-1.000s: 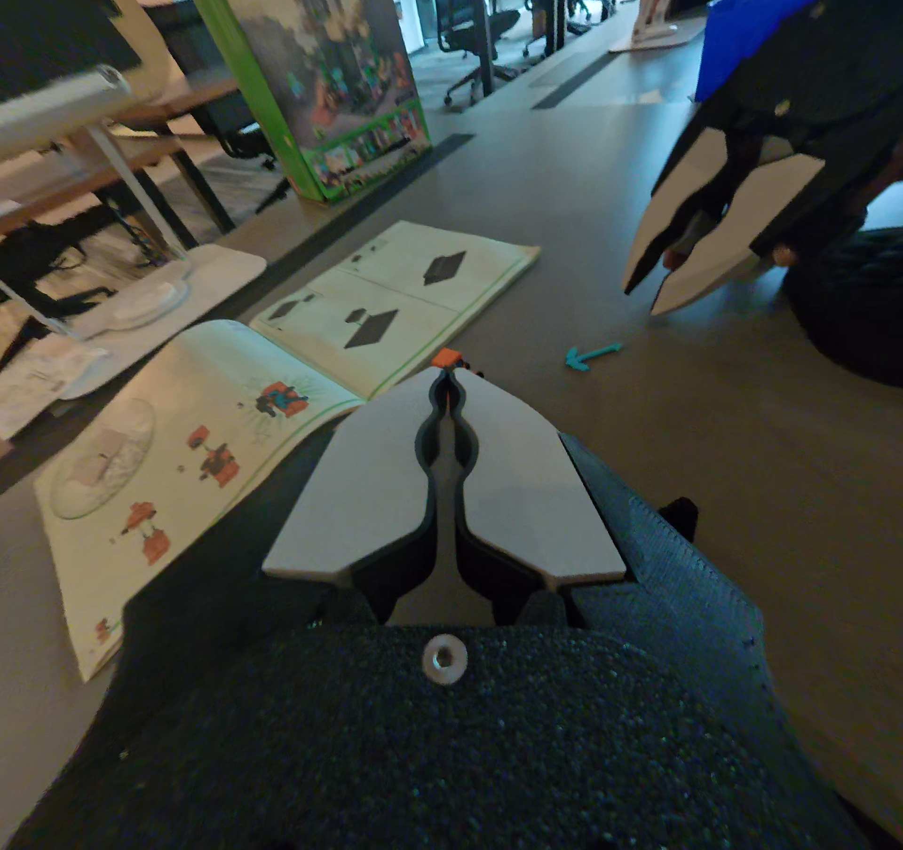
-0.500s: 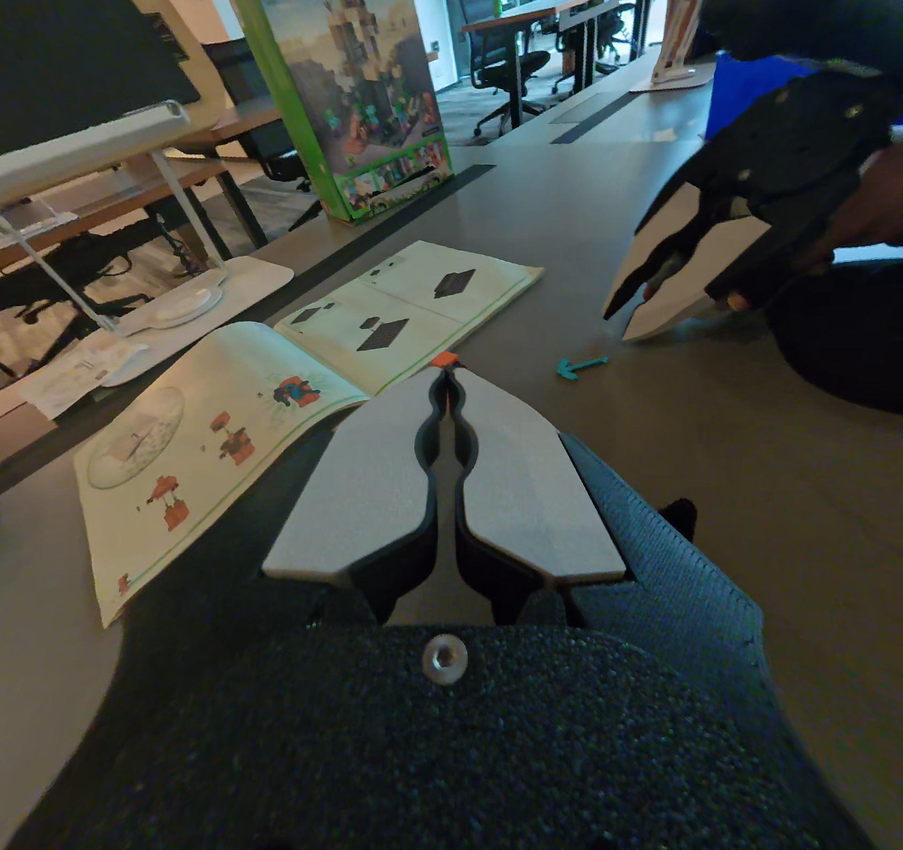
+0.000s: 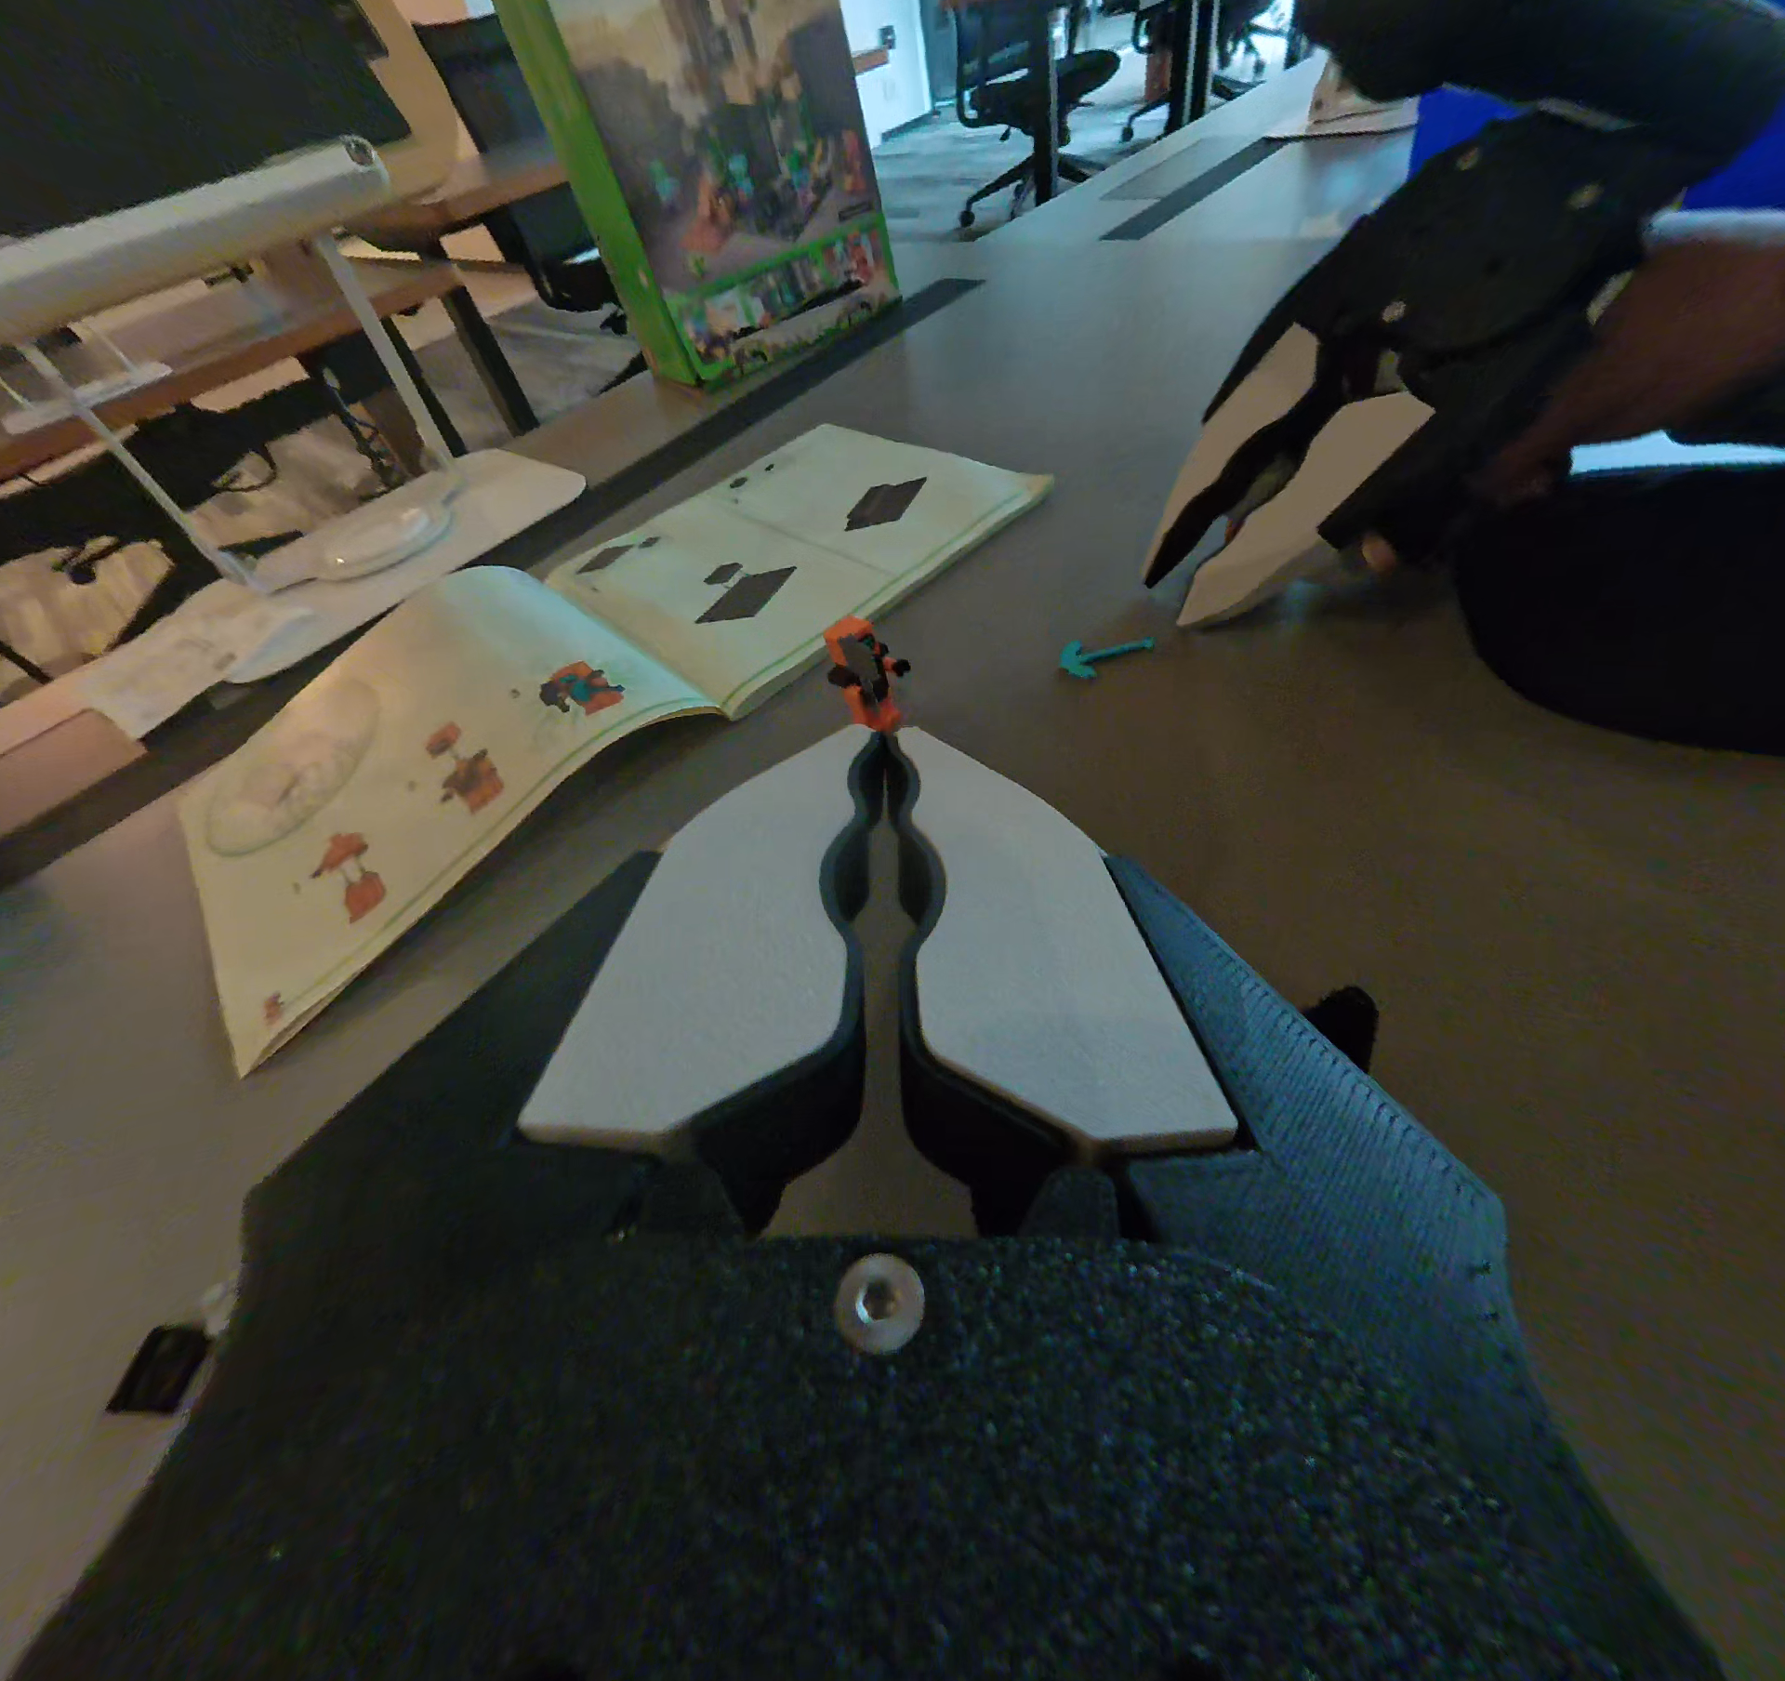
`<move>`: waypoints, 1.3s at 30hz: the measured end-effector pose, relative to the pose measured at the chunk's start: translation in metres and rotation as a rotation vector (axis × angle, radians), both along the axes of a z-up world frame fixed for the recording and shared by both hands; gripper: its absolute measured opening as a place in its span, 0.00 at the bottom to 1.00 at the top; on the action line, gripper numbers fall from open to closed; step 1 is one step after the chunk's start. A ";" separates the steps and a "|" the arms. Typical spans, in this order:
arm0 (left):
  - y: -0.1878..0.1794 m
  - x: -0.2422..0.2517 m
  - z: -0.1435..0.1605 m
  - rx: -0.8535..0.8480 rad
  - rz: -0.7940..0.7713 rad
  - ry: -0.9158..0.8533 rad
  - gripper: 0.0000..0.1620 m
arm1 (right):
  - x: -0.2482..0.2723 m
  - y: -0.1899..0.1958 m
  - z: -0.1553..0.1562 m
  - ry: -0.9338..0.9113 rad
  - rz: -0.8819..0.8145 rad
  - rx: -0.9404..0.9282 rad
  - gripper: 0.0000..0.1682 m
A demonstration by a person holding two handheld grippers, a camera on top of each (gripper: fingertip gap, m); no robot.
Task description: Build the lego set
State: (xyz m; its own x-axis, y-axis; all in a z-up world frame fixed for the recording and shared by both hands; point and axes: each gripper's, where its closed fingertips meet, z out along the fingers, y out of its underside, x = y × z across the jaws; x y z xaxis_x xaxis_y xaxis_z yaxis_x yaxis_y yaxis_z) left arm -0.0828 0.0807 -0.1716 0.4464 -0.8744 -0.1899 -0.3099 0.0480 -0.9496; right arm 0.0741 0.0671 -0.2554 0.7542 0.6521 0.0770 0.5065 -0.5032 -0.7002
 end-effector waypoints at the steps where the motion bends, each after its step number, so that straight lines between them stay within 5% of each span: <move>1: -0.003 -0.001 0.000 0.013 0.002 0.011 0.00 | -0.004 0.000 0.000 0.000 0.013 -0.010 0.14; 5: -0.030 -0.002 0.008 0.096 0.004 0.058 0.00 | -0.018 0.004 0.000 -0.008 0.019 -0.046 0.17; 12: -0.063 -0.021 -0.005 -0.019 0.080 0.162 0.00 | -0.023 0.016 -0.001 -0.001 -0.032 -0.090 0.03; 18: -0.059 -0.029 -0.013 -0.037 0.097 0.148 0.00 | -0.024 0.010 0.000 -0.101 0.009 -0.049 0.00; 29: -0.050 -0.016 -0.026 -0.077 0.096 0.209 0.00 | -0.033 -0.021 0.030 0.089 0.001 0.023 0.00; 39: -0.050 0.001 -0.025 -0.064 0.054 0.225 0.00 | -0.029 -0.006 0.017 0.014 0.043 0.012 0.02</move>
